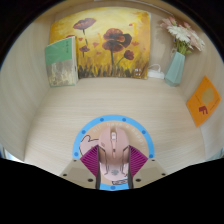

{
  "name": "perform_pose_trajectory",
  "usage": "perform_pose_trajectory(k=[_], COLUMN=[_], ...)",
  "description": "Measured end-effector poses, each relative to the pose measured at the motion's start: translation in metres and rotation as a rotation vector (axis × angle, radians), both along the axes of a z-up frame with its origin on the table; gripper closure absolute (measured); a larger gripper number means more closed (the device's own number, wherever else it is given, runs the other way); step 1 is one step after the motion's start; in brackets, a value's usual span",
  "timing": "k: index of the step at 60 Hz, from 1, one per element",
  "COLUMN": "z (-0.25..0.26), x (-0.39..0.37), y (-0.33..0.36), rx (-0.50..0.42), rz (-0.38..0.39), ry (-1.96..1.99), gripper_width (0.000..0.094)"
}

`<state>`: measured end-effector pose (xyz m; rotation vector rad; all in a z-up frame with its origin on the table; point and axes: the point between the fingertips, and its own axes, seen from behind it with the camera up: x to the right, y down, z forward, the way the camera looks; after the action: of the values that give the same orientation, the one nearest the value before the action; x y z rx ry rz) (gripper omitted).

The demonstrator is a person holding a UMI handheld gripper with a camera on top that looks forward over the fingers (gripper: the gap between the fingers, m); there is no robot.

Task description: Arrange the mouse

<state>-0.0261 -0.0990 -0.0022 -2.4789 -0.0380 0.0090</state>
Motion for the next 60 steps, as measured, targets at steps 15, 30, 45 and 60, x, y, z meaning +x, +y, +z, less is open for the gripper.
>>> perform_pose_trajectory(k=[15, 30, 45, 60], z=[-0.012, 0.017, 0.145, 0.220], x=[0.003, 0.010, 0.013, 0.019], y=[-0.001, -0.005, -0.031, -0.099], rx=[-0.016, -0.012, 0.180, 0.311], rz=[-0.017, -0.057, -0.033, -0.026], ry=[-0.010, 0.017, 0.059, 0.070], gripper_width=[0.0518, 0.0104, 0.0102, 0.0117])
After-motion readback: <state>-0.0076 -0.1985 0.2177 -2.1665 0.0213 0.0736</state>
